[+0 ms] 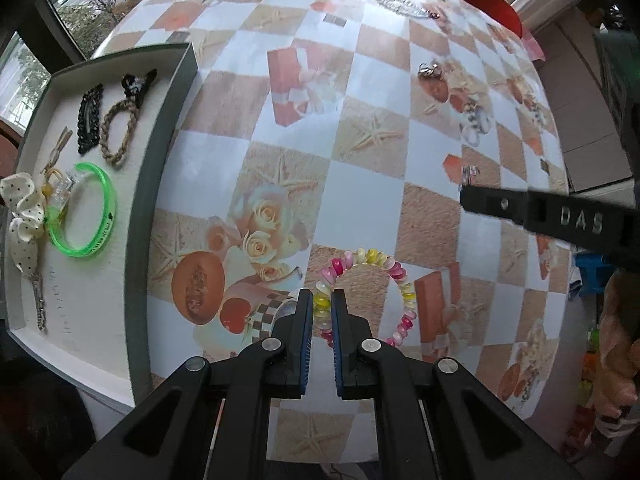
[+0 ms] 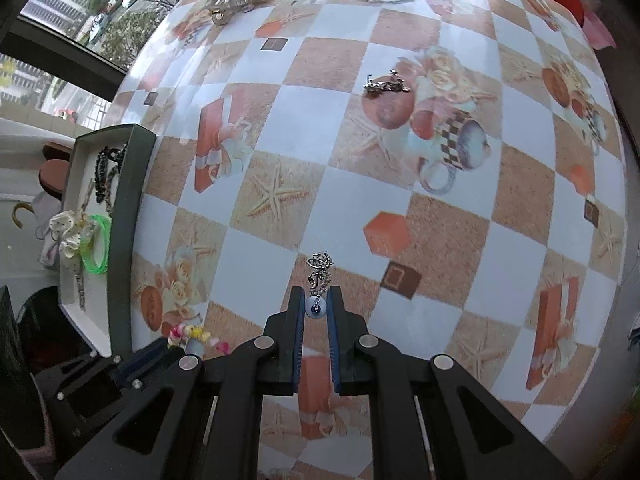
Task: Organize jewelry
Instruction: 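Carry beaded bracelet and silver charm into the white tray and open both tools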
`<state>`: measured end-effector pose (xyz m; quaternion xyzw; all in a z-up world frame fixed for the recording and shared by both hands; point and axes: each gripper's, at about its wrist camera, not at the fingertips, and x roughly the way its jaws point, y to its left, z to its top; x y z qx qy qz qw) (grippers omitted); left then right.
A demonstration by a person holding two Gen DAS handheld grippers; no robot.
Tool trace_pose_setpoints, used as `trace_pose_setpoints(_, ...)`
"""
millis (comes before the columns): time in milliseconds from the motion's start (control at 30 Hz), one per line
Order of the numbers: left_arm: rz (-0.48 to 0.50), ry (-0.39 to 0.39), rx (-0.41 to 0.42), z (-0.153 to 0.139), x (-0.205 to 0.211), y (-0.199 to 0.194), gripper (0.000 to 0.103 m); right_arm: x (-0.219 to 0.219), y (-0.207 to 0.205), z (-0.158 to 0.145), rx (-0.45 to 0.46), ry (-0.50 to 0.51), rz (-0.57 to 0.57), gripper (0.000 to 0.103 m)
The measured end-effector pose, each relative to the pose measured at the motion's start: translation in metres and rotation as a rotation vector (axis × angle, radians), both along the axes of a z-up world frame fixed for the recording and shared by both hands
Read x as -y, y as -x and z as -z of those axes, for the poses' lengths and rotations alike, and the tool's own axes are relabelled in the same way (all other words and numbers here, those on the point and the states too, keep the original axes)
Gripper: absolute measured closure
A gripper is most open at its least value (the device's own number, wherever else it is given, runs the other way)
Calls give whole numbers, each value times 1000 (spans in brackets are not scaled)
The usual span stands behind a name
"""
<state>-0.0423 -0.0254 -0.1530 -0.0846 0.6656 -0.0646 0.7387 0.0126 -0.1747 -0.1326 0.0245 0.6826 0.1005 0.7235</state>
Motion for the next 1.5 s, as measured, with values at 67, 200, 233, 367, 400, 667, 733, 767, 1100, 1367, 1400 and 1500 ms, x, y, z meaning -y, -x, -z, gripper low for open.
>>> trace_pose_setpoints(67,3,-2,8,-6,-2,0,91,5,3,-3,-3,-7,10,91)
trace_pose_setpoints(200,1,-3,25,-19,-6,2,90,12,12,-7,-7,-23,31,91)
trace_pose_setpoints(233,2,-8,31,-22,-6,1,90,16,14,-9,-6,-29,34,91)
trace_pose_setpoints(367,7,-24,47,-31,-9,1,91,13,14,-7,-2,-35,45,91)
trace_pose_setpoints(400,10,-27,53,-34,-10,0,90,11,14,-6,-2,-36,48,91)
trace_pose_setpoints(667,39,-23,89,-50,-30,-5,91,5,16,-13,17,-41,96,91)
trace_pose_setpoints(733,51,-15,94,-52,-37,-6,91,1,16,-15,23,-38,109,91)
trace_pose_setpoints(767,57,-11,96,-53,-42,-7,91,-3,17,-16,26,-36,117,91)
trace_pose_setpoints(1100,71,26,119,-55,-99,-3,90,-51,22,-25,55,-30,161,91)
trace_pose_setpoints(1367,9,26,115,-49,-160,14,90,-112,23,-27,62,-29,101,91)
trace_pose_setpoints(1400,-1,25,115,-48,-167,16,90,-119,23,-27,61,-31,90,91)
trace_pose_setpoints(1500,-37,22,111,-46,-188,24,90,-141,22,-28,60,-35,53,91)
